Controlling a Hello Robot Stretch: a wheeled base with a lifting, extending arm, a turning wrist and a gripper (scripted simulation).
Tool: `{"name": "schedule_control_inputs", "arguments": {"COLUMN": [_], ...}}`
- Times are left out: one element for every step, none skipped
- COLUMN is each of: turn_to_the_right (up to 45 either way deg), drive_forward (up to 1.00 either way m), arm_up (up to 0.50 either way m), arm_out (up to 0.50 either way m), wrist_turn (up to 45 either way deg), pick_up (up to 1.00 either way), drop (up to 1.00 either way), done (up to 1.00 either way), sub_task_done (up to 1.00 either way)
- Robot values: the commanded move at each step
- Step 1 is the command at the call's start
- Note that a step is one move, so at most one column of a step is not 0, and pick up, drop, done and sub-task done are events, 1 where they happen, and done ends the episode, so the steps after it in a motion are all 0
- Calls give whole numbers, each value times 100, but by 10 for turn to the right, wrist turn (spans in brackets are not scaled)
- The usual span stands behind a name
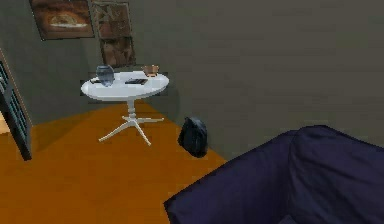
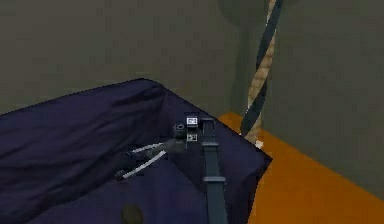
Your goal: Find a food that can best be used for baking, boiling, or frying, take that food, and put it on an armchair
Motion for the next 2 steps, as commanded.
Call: {"name": "schedule_control_inputs", "arguments": {"turn_to_the_right": [0, 0], "drive_forward": [0, 0], "arm_up": [0, 0], "arm_out": [-8, 0], "wrist_turn": [0, 0], "pick_up": [0, 0], "drop": [0, 0], "done": [0, 100], "sub_task_done": [0, 0]}}
